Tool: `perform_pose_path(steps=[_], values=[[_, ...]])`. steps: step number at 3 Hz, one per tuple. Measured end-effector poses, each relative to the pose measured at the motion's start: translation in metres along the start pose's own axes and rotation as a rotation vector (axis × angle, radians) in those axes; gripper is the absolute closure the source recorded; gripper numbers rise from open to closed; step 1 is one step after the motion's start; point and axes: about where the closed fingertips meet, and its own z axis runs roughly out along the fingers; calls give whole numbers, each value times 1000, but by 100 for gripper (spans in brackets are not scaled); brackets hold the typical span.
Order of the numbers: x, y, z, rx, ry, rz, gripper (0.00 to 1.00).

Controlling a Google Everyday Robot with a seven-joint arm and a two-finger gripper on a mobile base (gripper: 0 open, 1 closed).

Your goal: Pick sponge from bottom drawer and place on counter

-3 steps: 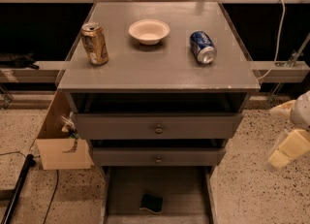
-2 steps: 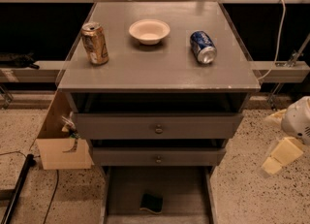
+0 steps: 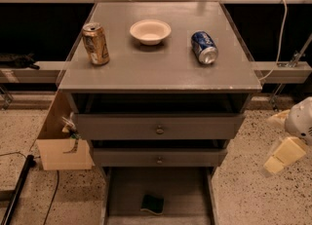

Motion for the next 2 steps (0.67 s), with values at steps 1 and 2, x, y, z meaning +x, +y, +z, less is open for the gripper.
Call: perform_pose_path(steps=[1,2], values=[[-1,-9,14,-35,-72,53,0],[-20,-13,50,-81,-147,88,0]])
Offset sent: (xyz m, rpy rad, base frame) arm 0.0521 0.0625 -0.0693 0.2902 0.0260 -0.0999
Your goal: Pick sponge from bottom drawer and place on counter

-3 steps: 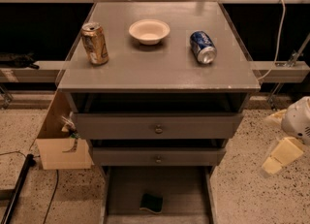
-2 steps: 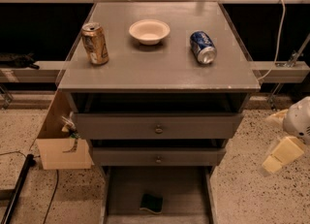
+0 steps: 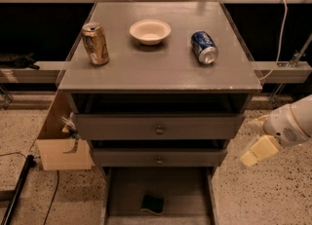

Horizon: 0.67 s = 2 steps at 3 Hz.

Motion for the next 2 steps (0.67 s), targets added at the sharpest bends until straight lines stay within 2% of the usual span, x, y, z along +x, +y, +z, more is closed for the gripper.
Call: perform_pose_path(steps=[1,2], values=[[-21,-7,33,-17,-69,11,0],[-21,-7,33,-17,-69,11,0]])
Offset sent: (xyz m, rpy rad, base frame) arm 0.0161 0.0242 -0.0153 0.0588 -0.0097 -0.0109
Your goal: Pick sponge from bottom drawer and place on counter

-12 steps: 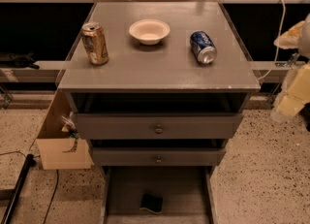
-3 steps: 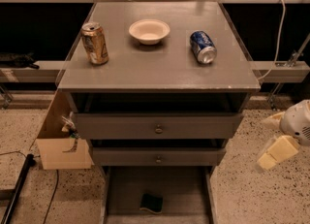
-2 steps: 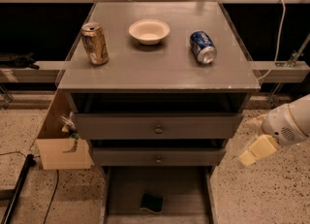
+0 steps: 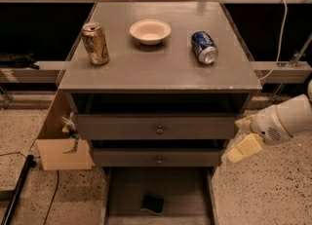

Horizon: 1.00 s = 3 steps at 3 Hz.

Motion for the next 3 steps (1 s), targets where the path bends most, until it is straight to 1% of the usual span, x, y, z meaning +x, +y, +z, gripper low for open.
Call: perform_pose_path(steps=[1,2,3], values=[[3,2,0,-5,-23,8,0],[26,12,9,-18,-106,64,0],[83,39,46,-13,-95,75,0]])
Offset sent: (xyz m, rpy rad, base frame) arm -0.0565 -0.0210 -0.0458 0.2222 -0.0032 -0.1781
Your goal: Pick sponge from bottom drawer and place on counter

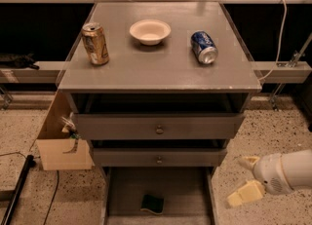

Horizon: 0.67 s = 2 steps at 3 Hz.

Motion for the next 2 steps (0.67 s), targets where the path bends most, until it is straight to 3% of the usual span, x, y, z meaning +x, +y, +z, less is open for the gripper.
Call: perform_pose_path(steps=[1,2], values=[[37,8,33,-2,51,-28,0],[77,-23,82,23,52,-46,0]])
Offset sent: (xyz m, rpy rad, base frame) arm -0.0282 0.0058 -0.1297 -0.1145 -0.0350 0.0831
